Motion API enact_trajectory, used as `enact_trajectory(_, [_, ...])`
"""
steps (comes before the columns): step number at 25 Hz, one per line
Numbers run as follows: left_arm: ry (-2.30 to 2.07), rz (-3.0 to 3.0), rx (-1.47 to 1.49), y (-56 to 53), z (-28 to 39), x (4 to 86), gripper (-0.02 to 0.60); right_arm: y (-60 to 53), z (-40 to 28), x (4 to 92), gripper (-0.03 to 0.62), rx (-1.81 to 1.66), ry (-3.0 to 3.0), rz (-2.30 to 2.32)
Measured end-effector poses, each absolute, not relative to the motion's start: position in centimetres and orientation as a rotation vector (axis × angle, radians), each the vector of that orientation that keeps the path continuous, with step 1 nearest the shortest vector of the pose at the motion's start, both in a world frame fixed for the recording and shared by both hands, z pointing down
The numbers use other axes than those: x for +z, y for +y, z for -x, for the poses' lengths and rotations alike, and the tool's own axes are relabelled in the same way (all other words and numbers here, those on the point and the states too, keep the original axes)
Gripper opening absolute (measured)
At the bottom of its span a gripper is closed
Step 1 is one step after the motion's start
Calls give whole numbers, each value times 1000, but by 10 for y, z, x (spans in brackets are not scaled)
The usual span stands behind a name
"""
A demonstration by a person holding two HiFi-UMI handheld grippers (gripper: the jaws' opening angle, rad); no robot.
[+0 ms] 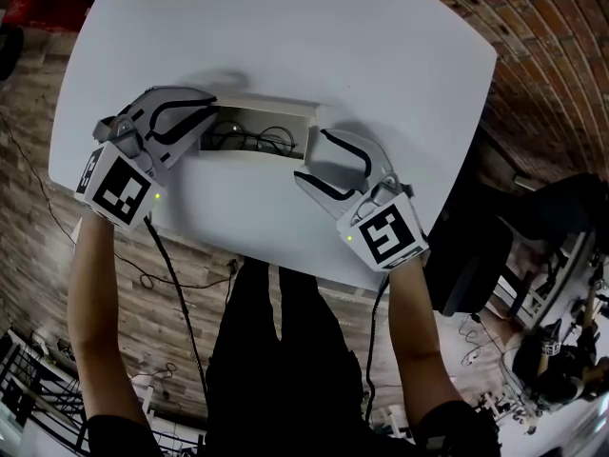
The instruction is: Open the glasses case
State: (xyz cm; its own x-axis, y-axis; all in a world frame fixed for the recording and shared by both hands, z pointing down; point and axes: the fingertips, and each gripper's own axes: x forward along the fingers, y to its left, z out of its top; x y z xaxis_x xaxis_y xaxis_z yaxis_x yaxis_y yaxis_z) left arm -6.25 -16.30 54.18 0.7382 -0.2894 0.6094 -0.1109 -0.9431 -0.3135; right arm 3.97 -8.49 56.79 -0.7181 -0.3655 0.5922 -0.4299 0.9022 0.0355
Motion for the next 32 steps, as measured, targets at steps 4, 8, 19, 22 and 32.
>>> enact_trajectory(4, [336, 2705, -986, -167, 62, 542, 31, -81, -33, 571, 281, 140, -2442, -539])
enact_trajectory(8, [363, 2722, -973, -174, 61, 542, 31, -79, -28, 573, 250, 119, -2430, -520])
enact_trajectory(19, [465, 2856, -922, -188, 59, 560, 70, -79, -31, 573, 222, 119, -2424, -527])
enact_trajectory(22, [478, 2866, -919, -185, 59, 568, 106, -79, -30, 575, 224, 137, -2436, -545])
enact_trajectory(32, [449, 2965, -783, -183, 56, 551, 156, -73, -28, 575, 224, 130, -2428, -514])
